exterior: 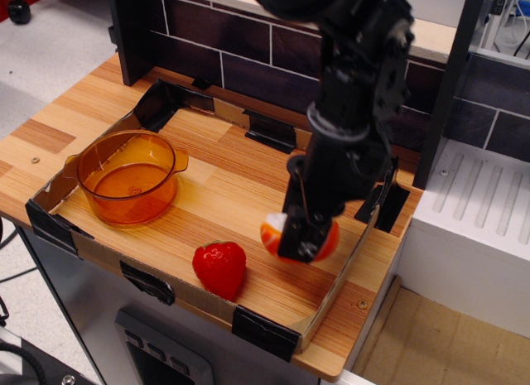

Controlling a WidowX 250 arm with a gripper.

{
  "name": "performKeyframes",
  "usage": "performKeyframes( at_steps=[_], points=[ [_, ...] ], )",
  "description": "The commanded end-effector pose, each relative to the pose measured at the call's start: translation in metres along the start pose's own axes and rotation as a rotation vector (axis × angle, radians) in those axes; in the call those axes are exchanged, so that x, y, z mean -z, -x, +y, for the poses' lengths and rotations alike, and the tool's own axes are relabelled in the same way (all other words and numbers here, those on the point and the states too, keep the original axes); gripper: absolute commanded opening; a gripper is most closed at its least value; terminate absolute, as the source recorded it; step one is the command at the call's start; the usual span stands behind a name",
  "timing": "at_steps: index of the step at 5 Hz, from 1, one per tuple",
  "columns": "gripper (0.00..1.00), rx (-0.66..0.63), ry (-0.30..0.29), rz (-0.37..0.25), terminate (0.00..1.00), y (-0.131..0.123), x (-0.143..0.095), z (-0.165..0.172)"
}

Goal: Take sushi out of pot

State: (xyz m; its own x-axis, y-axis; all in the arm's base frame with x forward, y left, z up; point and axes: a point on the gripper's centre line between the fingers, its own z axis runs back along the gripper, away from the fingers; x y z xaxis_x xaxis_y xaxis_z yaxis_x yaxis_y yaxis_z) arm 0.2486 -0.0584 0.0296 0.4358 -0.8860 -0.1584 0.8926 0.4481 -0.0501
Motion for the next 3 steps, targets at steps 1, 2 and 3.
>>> performKeyframes(
  at_steps=[1, 2, 3],
  points=[
    [0.00, -0.339, 0.121, -0.092, 0.00, -0.0193, 0.0008, 0.0061],
    [0.00, -0.429, 0.130, -0.088, 0.00, -0.0204, 0.0002, 0.0055],
    [1.00, -0.457, 0.159, -0.090, 0.00, -0.0167, -0.0016, 0.0079]
  ],
)
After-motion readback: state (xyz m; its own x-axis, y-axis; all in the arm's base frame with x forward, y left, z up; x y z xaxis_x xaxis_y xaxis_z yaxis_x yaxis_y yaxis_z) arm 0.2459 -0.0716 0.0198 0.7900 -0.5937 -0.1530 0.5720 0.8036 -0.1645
